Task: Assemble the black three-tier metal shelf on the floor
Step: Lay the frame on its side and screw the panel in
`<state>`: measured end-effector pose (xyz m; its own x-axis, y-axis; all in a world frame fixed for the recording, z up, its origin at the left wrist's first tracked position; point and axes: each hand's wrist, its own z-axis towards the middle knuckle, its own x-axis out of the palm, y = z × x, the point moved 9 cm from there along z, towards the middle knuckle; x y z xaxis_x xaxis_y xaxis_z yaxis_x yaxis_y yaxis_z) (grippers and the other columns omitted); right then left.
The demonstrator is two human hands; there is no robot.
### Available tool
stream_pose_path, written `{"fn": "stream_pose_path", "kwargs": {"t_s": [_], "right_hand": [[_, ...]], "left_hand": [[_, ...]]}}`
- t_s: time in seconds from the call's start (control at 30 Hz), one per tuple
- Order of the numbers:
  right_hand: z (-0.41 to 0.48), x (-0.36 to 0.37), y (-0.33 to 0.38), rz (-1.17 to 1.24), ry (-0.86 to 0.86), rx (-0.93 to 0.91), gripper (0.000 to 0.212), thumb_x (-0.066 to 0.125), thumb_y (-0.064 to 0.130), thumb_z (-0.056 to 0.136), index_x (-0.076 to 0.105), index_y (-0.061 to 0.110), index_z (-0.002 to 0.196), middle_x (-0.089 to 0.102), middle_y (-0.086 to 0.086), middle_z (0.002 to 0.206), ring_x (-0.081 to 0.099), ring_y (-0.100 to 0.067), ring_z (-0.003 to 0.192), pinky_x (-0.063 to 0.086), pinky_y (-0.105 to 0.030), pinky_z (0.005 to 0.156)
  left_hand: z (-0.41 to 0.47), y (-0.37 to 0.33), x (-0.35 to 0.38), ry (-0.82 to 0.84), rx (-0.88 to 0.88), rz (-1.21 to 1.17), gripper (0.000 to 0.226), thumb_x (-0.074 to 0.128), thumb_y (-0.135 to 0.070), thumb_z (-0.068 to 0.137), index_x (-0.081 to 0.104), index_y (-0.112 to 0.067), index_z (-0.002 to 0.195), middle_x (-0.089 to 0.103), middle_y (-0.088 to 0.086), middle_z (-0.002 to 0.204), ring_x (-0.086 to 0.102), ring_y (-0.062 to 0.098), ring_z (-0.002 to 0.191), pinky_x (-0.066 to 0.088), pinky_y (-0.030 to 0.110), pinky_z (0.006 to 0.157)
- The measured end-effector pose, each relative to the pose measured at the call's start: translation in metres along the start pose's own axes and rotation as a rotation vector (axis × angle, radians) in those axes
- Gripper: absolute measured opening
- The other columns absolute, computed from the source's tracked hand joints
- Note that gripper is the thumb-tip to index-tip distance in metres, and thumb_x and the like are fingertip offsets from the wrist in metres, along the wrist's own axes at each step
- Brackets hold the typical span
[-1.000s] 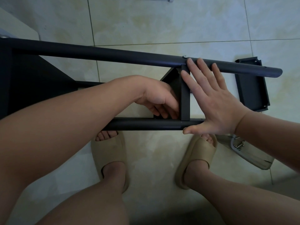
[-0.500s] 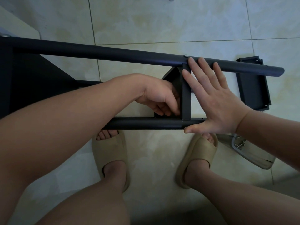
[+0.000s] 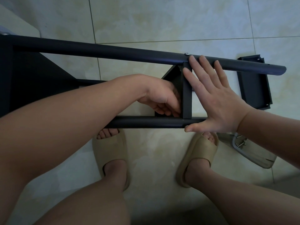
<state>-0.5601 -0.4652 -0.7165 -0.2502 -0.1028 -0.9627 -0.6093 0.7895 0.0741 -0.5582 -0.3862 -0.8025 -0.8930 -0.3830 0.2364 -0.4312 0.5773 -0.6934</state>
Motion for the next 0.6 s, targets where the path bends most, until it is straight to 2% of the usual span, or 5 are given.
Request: {"fn": "stream_pose_path", "kwargs": {"t_s": [0.17, 0.3, 0.4, 0.6], "right_hand": [[-0.0002, -0.0003, 0.0003, 0.003, 0.0, 0.001, 0.129, 0.031, 0.096, 0.074, 0.007, 0.004, 0.162, -0.001, -0.02, 0.168, -0.005, -0.041, 0.155, 0.003, -0.065, 0.122], [0.0, -0.0005, 0.0005, 0.006, 0.002, 0.001, 0.13, 0.034, 0.095, 0.074, 0.008, 0.004, 0.161, -0.001, -0.021, 0.168, -0.004, -0.041, 0.155, 0.003, -0.064, 0.123], [0.0001, -0.0004, 0.0006, 0.004, 0.003, 0.0, 0.13, 0.034, 0.095, 0.074, 0.008, 0.003, 0.161, -0.001, -0.021, 0.168, -0.004, -0.042, 0.155, 0.003, -0.065, 0.122], [0.0002, -0.0004, 0.0004, 0.003, 0.001, -0.001, 0.129, 0.03, 0.096, 0.075, 0.009, 0.003, 0.161, 0.0, -0.022, 0.168, -0.003, -0.042, 0.155, 0.003, -0.065, 0.122]], "left_hand": [[-0.0003, 0.0, -0.0015, 0.0, -0.005, -0.007, 0.008, 0.069, -0.005, 0.088, 0.072, -0.011, 0.092, 0.072, 0.001, 0.081, 0.059, 0.012, 0.072, 0.046, 0.03, 0.083], [-0.0017, -0.0014, -0.0024, 0.0, 0.008, 0.003, 0.011, 0.071, -0.004, 0.086, 0.072, -0.014, 0.089, 0.07, -0.002, 0.08, 0.057, 0.012, 0.076, 0.046, 0.026, 0.079], [-0.0036, -0.0027, -0.0036, 0.003, 0.015, 0.032, 0.013, 0.071, -0.003, 0.086, 0.071, -0.013, 0.095, 0.067, 0.003, 0.089, 0.058, 0.015, 0.084, 0.046, 0.027, 0.079], [-0.0044, -0.0014, -0.0036, 0.012, -0.009, -0.025, 0.011, 0.064, -0.009, 0.092, 0.073, -0.015, 0.093, 0.075, -0.001, 0.085, 0.058, 0.013, 0.074, 0.047, 0.027, 0.077]]}}
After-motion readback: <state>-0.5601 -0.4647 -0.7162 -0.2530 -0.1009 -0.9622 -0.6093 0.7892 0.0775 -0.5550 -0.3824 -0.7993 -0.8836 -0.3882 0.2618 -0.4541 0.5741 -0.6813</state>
